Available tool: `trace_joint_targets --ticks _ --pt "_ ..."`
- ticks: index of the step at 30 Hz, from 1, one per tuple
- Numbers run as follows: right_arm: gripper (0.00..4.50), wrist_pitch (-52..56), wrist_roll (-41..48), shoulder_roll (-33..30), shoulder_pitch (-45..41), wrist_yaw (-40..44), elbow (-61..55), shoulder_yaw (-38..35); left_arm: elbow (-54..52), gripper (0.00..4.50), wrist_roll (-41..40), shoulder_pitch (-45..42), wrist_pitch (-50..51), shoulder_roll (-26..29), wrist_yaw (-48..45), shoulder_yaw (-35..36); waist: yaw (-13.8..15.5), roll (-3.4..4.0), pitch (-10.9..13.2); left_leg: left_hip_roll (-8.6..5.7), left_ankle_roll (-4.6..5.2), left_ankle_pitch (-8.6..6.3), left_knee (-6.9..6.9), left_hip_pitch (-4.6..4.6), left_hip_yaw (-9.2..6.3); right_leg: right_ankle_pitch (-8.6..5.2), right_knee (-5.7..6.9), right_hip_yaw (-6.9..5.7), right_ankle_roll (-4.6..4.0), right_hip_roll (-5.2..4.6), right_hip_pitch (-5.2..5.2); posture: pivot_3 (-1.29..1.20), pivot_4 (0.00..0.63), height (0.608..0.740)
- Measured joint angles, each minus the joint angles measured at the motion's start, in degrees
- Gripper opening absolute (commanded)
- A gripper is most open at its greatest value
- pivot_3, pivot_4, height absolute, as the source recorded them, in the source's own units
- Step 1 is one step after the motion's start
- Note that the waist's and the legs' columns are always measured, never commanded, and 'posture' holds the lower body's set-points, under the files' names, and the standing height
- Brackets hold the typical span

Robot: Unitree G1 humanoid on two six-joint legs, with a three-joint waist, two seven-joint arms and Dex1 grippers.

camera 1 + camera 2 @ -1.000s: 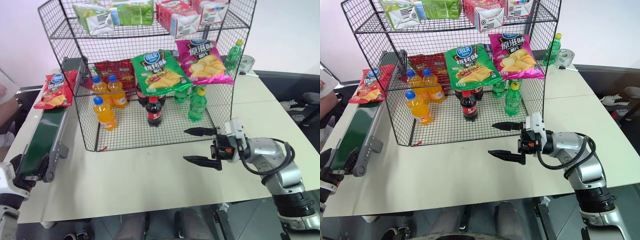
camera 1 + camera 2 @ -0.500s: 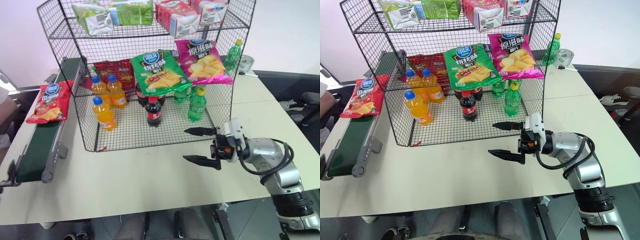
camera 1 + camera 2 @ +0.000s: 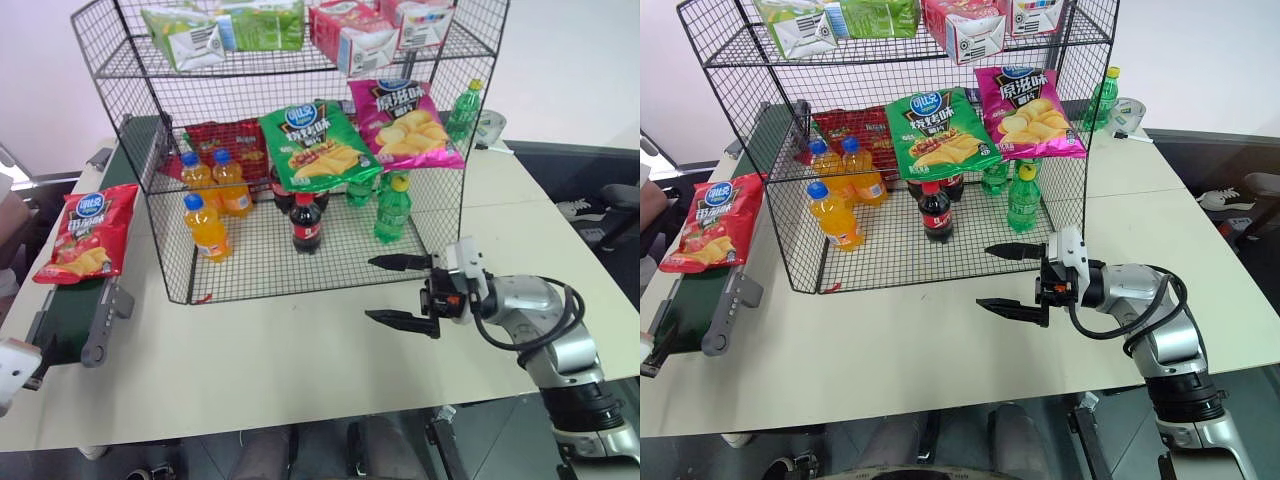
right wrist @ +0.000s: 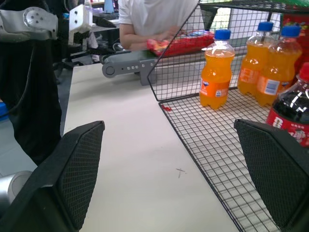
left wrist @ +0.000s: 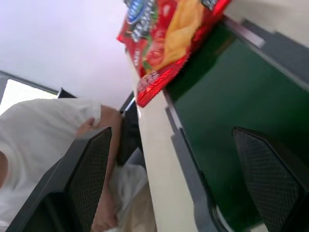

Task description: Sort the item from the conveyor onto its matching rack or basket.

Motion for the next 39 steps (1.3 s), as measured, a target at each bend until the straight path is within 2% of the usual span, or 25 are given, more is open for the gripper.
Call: trace_joint_targets --ticks 12,39 --pt "4.5 -0.28 -0.06 0.0 0.01 -0.46 0.05 0.0 3.44 4.12 4.79 1.4 -6.29 2.77 3.82 -1.75 0.25 0.0 0.0 0.01 0.0 0.0 0.02 0.0 0.03 0.01 0.0 -0.02 0.0 -0.01 0.03 0.0 0.15 0.74" --pt "4.5 -3.39 -2.12 0.0 -0.37 0.8 2.46 0.15 11.02 4.12 5.07 0.3 -13.83 4.42 6.54 -4.7 0.25 0.12 -0.06 0.02 0.01 0.0 0.02 0.05 0.06 0.01 0.06 -0.03 0.0 -0.01 0.05 0.0 0.15 0.74"
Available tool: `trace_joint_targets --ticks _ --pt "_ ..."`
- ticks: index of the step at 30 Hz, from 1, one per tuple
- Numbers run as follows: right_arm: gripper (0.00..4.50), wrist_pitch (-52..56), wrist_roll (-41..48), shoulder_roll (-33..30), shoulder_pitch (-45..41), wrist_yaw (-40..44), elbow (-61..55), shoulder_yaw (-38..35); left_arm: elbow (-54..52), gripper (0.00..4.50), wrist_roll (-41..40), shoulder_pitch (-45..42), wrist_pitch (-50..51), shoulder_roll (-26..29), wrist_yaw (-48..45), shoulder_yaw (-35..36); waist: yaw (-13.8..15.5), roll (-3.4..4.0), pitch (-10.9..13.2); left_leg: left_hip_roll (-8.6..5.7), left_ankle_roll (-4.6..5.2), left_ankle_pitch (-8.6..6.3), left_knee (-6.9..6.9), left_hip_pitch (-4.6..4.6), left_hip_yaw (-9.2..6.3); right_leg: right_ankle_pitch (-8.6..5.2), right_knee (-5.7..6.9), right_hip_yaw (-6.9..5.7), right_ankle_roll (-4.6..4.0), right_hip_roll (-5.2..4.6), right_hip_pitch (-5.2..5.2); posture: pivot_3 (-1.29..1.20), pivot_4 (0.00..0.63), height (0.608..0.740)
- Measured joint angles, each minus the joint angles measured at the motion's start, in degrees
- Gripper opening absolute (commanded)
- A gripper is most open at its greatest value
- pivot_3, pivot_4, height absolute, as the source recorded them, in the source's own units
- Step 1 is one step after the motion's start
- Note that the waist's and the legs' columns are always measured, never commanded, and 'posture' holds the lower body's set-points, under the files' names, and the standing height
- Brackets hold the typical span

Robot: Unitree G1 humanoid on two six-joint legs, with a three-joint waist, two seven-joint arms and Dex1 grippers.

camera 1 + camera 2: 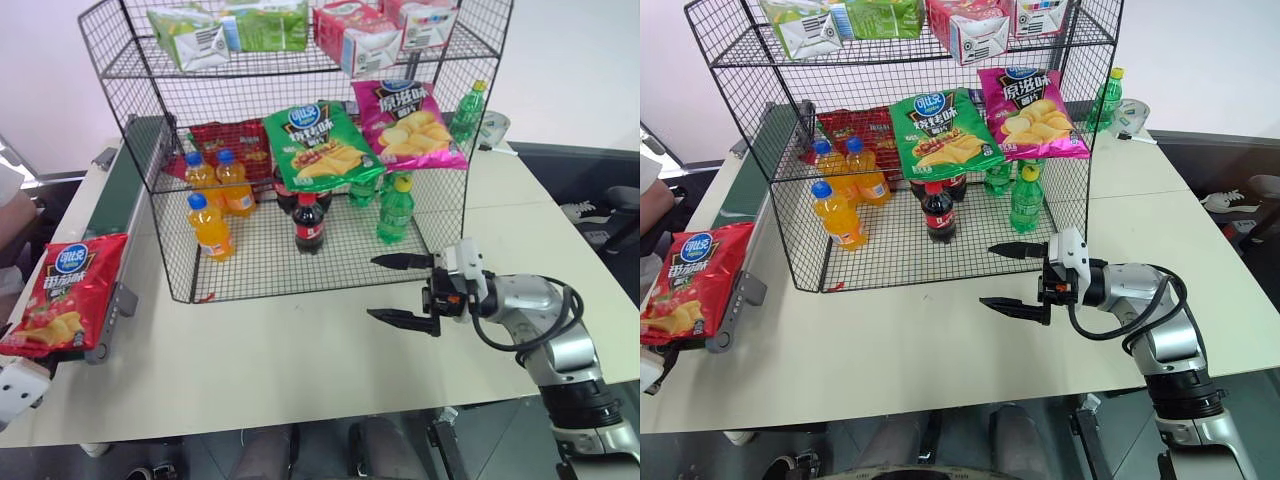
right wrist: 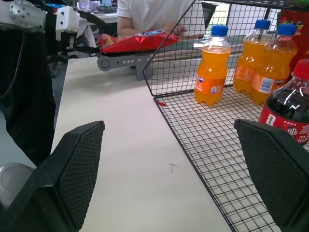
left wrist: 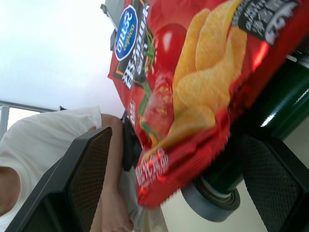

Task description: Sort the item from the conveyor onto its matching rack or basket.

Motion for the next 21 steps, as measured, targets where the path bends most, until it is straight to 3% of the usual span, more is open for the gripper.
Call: trace_joint_targets --ticks 10,13,19,20,21 --pt "4.5 -0.93 -0.1 0.03 0.02 -0.04 0.25 0.12 1.88 4.12 0.12 -1.87 -1.78 1.02 0.84 -1.88 0.15 0.05 -0.03 0.0 0.0 0.0 0.02 0.01 0.0 0.0 0.01 -0.02 0.0 0.0 0.03 0.0 0.15 0.74" --pt "4.5 -0.98 -0.1 0.03 0.03 -0.04 0.26 0.18 2.93 3.31 0.01 -2.9 -2.18 1.6 0.7 -3.08 0.12 0.05 -0.03 0.0 0.0 0.0 0.01 0.01 0.0 0.0 0.01 -0.02 0.0 0.0 0.02 0.0 0.15 0.74" --pt "4.5 -1.0 -0.1 0.02 0.26 -0.09 0.27 0.41 5.2 0.39 0.02 -6.05 -1.99 2.28 0.14 -4.31 -0.1 0.01 -0.05 0.0 0.0 0.0 0.02 0.01 0.01 0.0 0.03 -0.02 0.0 0.0 0.0 0.0 0.15 0.74" --pt "4.5 -1.0 -0.1 0.02 0.3 -0.11 0.27 0.44 5.44 0.02 0.01 -6.51 -1.97 2.42 0.15 -4.35 -0.1 0.01 -0.05 0.0 0.0 0.0 0.02 0.01 0.02 0.0 0.03 -0.01 0.0 0.0 0.0 0.0 0.15 0.74" --pt "4.5 -1.0 -0.1 0.02 0.31 -0.12 0.27 0.5 5.77 0.02 0.04 -6.96 -1.94 2.51 0.28 -4.5 -0.11 0.01 -0.05 0.0 0.0 0.0 0.02 0.01 0.02 0.0 0.03 -0.01 0.01 0.01 0.0 0.0 0.15 0.74"
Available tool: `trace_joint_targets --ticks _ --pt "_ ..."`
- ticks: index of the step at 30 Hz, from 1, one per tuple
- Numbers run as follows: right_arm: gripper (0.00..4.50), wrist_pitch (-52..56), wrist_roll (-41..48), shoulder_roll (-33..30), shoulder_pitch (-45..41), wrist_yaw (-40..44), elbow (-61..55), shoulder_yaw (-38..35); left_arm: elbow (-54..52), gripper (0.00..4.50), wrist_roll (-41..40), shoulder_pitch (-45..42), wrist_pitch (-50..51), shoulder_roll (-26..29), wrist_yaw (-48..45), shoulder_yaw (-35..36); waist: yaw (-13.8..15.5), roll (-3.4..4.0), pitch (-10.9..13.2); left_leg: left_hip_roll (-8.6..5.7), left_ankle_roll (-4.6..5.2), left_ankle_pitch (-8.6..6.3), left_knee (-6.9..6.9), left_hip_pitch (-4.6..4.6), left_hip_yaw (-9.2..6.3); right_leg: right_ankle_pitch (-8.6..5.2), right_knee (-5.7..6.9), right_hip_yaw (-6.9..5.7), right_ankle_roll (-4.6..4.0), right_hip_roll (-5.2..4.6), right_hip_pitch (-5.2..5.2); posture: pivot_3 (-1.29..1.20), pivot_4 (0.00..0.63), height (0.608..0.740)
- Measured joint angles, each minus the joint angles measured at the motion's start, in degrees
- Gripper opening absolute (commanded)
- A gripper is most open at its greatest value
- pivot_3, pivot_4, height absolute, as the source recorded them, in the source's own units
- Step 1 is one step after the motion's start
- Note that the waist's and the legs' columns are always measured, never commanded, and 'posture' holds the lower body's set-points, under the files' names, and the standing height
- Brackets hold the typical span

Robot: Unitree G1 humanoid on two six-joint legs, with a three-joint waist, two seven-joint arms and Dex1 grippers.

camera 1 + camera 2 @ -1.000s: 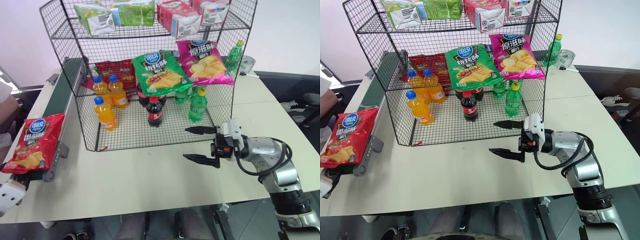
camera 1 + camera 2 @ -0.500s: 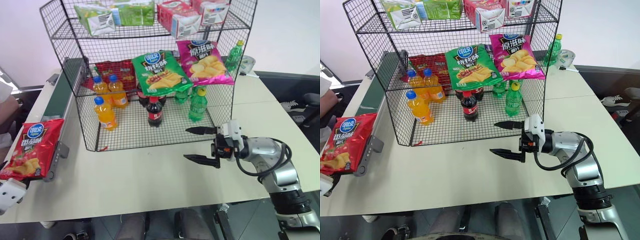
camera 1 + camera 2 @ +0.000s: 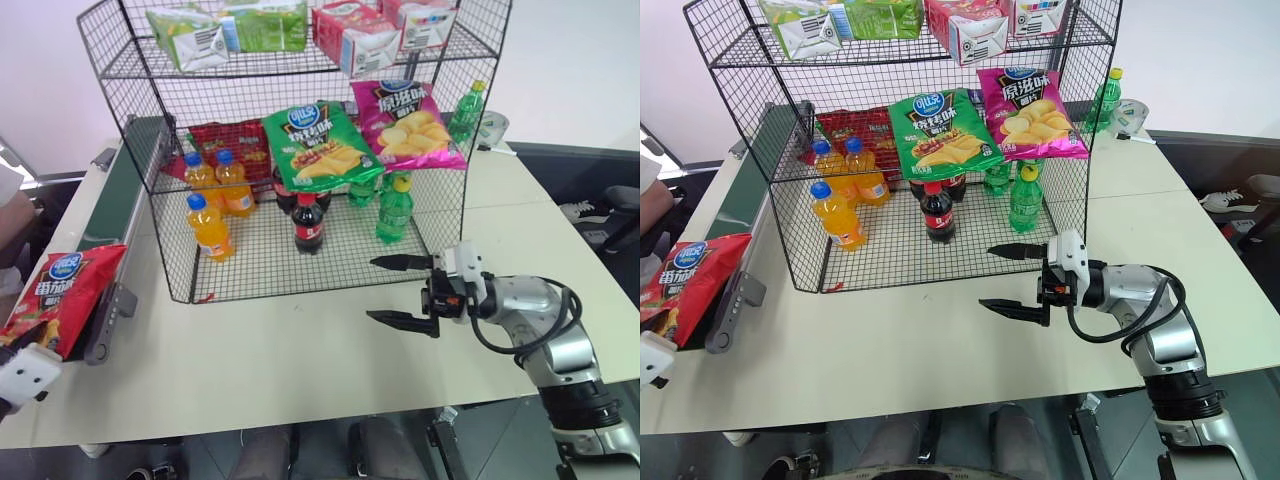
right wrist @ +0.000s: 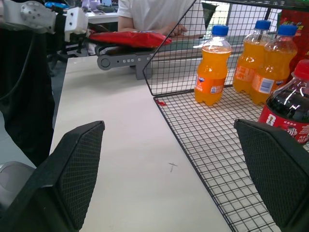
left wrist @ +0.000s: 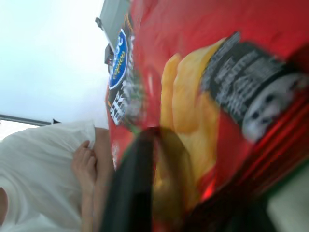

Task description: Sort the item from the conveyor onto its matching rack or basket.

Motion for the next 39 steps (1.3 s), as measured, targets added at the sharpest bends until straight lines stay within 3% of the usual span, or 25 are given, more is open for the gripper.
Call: trace_joint_targets --ticks 12,19,27,32,39 --pt "4.5 0.07 -0.02 -0.09 -0.06 -0.48 -0.02 0.14 -1.55 0.02 2.58 2.78 -0.9 -0.01 6.26 -0.38 -0.15 -0.04 -0.01 0.0 0.0 0.0 0.0 -0.01 0.02 0.0 0.03 0.02 0.0 0.0 -0.03 0.0 0.15 0.74" --pt "4.5 -0.07 -0.02 -0.14 -0.21 0.07 0.18 0.21 -18.41 0.02 9.03 12.12 -2.19 -4.09 13.64 9.2 0.02 -0.06 -0.01 0.0 0.01 -0.01 0.03 -0.02 0.06 0.0 0.02 0.04 0.0 -0.01 0.0 0.0 0.15 0.74" --pt "4.5 -0.4 -0.54 -0.01 -1.26 0.76 1.86 0.59 -38.63 0.02 9.21 20.58 -1.92 -9.18 9.48 14.31 0.04 -0.06 0.0 0.02 0.01 -0.01 0.04 -0.02 0.06 -0.01 0.01 0.02 0.0 0.0 0.02 0.0 0.15 0.74" --pt "4.5 -0.43 -0.98 0.02 -2.95 1.29 3.2 0.49 -45.69 0.02 9.06 22.94 -5.39 -11.0 5.82 14.23 0.04 -0.06 0.0 0.02 0.01 -0.01 0.03 -0.04 0.07 -0.01 -0.04 0.02 -0.01 0.0 0.02 0.0 0.15 0.74" --pt "4.5 6.22 7.51 -0.41 -3.15 1.36 2.34 -5.23 -52.62 0.02 11.85 19.0 -6.86 -13.67 3.12 14.16 0.23 -0.04 0.01 0.04 0.02 -0.01 0.03 -0.05 0.06 -0.01 -0.05 -0.03 -0.01 0.01 0.05 0.0 0.15 0.74"
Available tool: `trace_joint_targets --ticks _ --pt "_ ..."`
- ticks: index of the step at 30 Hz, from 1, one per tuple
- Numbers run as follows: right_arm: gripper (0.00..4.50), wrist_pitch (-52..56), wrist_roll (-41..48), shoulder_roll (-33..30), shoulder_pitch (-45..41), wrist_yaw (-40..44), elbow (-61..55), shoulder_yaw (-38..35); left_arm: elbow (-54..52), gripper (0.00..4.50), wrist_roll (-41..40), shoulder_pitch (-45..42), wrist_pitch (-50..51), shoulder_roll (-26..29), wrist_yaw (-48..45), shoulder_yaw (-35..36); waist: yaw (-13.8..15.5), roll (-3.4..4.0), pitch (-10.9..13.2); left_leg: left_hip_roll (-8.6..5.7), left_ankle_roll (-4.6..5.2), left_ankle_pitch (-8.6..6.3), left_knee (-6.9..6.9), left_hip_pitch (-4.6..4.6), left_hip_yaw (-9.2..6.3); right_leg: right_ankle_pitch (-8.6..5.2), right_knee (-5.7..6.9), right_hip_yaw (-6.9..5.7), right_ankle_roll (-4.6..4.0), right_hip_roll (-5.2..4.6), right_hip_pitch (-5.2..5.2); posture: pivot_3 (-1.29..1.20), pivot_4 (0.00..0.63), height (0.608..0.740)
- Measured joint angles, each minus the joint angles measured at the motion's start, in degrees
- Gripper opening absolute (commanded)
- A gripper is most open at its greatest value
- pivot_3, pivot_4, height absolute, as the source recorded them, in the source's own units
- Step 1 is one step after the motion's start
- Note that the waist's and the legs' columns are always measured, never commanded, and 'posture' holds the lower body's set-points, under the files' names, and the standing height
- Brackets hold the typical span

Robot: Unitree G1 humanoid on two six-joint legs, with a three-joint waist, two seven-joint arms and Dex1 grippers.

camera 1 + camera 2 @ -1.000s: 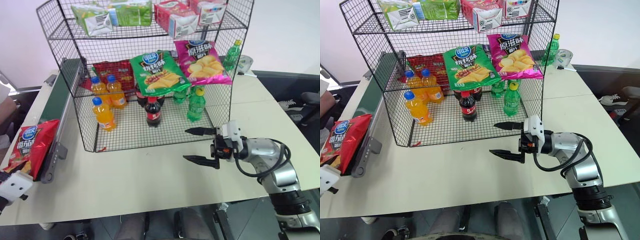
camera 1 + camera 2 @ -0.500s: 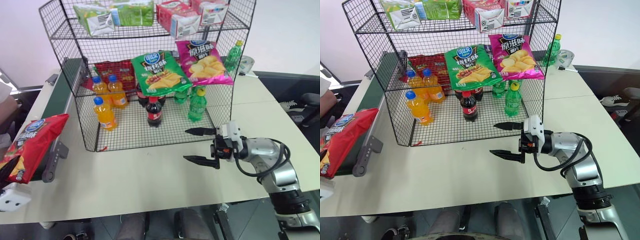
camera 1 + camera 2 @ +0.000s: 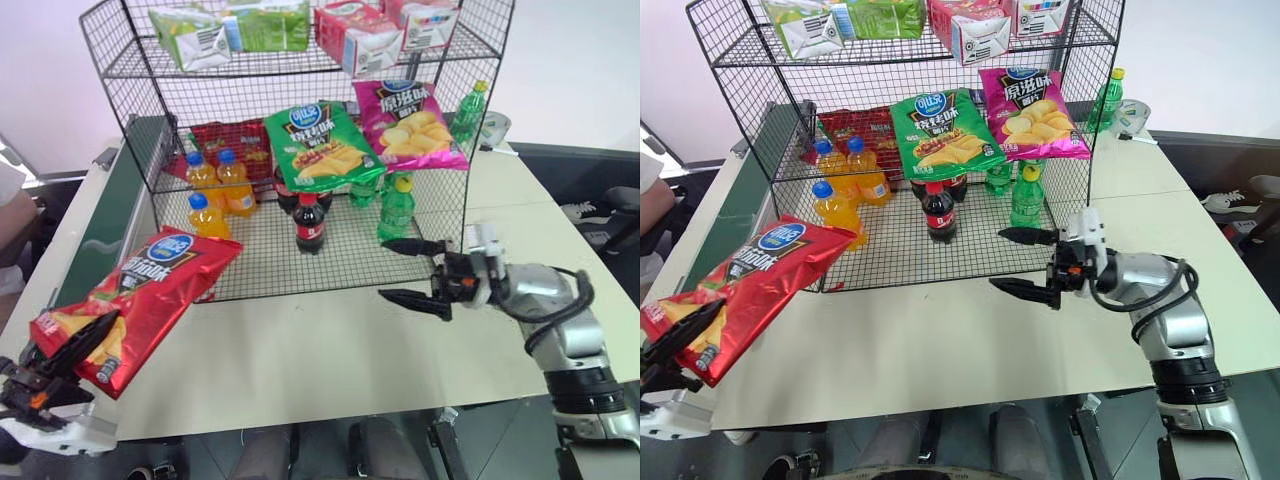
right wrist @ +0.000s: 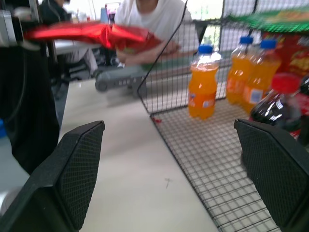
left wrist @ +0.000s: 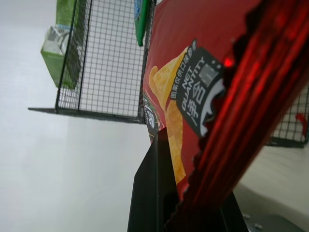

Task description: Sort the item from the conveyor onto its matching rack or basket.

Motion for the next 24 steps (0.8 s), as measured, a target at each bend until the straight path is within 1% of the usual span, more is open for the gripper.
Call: trace_joint_targets --ticks 7,12,16,20,24 --pt "4.5 0.23 1.41 2.47 1.43 -2.62 -1.86 -1.11 -6.71 0.02 1.93 -8.81 6.57 -0.55 -2.72 -0.19 -0.2 0.0 0.0 0.01 0.0 0.0 0.02 0.01 0.01 0.01 0.02 0.01 0.01 0.04 0.0 0.0 0.15 0.74" --pt "4.5 1.5 3.49 3.34 1.39 -4.51 -2.29 -1.73 -7.22 0.02 2.03 -13.88 11.99 -0.15 -4.78 -1.53 -0.26 0.0 0.0 0.01 0.0 0.0 0.02 0.02 0.02 0.01 0.02 0.02 0.01 0.05 -0.01 0.0 0.15 0.74" --pt "4.5 2.93 5.15 5.0 1.08 -6.75 -3.58 -2.19 -7.09 0.02 3.65 -18.1 17.0 -0.4 -4.99 -3.25 -0.17 0.0 0.0 0.02 0.0 0.0 0.03 0.03 0.01 0.01 0.08 0.01 0.01 0.06 -0.01 0.0 0.15 0.74" --pt "4.5 3.04 5.02 5.65 0.84 -7.42 -3.88 -1.92 -5.65 0.02 7.05 -25.05 20.59 0.0 -4.86 -8.56 0.08 -0.01 -0.01 0.01 0.0 0.01 0.08 0.03 0.0 0.02 0.1 0.0 0.02 0.06 0.0 0.0 0.15 0.74" --pt "4.5 2.98 4.62 5.83 0.4 -7.52 -3.9 -1.4 -1.1 0.02 11.24 -34.02 25.23 1.19 -4.23 -13.63 -0.08 0.0 -0.01 0.01 -0.01 0.01 0.07 0.03 0.0 0.02 0.21 0.02 0.02 0.08 -0.06 0.0 0.15 0.74"
